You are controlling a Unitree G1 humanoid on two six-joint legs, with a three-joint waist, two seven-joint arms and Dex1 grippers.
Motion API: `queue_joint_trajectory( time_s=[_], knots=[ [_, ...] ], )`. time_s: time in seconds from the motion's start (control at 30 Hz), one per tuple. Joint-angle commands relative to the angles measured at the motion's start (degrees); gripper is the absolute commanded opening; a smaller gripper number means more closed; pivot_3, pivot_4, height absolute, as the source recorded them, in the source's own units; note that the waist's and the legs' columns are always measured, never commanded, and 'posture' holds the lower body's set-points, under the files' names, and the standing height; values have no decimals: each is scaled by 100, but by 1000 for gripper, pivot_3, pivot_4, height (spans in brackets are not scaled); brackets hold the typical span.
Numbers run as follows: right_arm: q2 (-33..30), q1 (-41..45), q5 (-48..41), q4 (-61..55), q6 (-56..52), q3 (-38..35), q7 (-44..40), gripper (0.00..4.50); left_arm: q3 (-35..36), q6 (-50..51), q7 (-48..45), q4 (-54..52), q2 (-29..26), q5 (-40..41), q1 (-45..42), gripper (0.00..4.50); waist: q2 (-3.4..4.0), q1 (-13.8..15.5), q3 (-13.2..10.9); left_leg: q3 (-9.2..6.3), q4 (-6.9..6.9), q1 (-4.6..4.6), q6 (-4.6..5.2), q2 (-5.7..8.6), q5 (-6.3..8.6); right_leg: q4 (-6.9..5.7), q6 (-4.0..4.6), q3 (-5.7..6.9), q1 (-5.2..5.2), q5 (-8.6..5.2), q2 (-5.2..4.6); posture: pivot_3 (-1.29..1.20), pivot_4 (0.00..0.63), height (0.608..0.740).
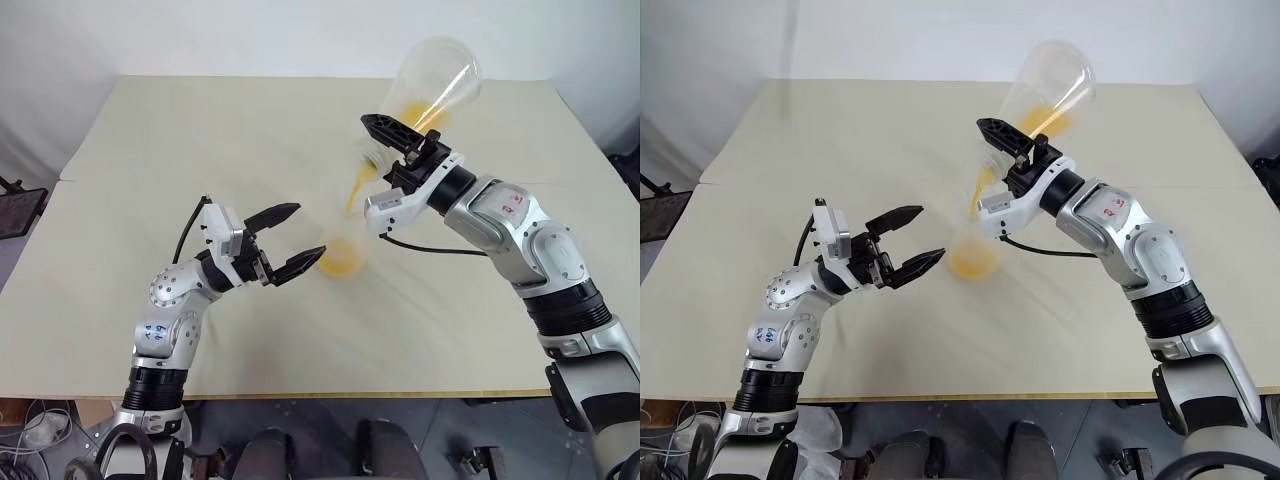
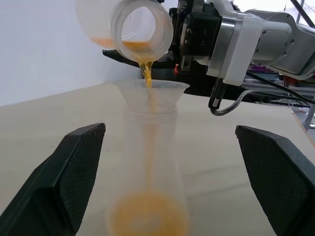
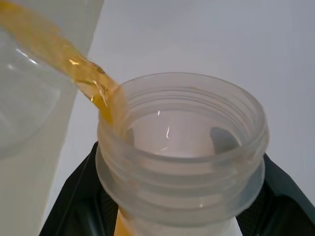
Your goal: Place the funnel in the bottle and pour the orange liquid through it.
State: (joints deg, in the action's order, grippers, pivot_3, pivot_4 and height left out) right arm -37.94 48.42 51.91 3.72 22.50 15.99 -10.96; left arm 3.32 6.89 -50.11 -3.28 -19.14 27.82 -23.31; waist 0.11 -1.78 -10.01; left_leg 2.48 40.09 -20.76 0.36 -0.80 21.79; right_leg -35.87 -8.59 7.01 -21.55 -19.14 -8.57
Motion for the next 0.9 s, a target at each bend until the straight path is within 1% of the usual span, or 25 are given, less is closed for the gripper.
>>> queue_joint_trajectory(
  time_s=[0.03, 0.9],
  knots=[
    [-89, 186, 61, -92, 45, -108, 186, 2478, 5, -127, 25, -126, 9, -6, 14, 4500, 0, 0, 0, 0, 0, 0, 0, 0, 0, 0, 0, 0, 0, 0, 0, 0, 150, 740],
    [-48, 258, 155, 98, 127, -77, 376, 2478, 13, -302, 98, -3, 82, -47, -33, 4500, 0, -1, 0, 0, 0, 0, 0, 0, 0, 0, 0, 0, 0, 0, 0, 0, 150, 740]
  ],
)
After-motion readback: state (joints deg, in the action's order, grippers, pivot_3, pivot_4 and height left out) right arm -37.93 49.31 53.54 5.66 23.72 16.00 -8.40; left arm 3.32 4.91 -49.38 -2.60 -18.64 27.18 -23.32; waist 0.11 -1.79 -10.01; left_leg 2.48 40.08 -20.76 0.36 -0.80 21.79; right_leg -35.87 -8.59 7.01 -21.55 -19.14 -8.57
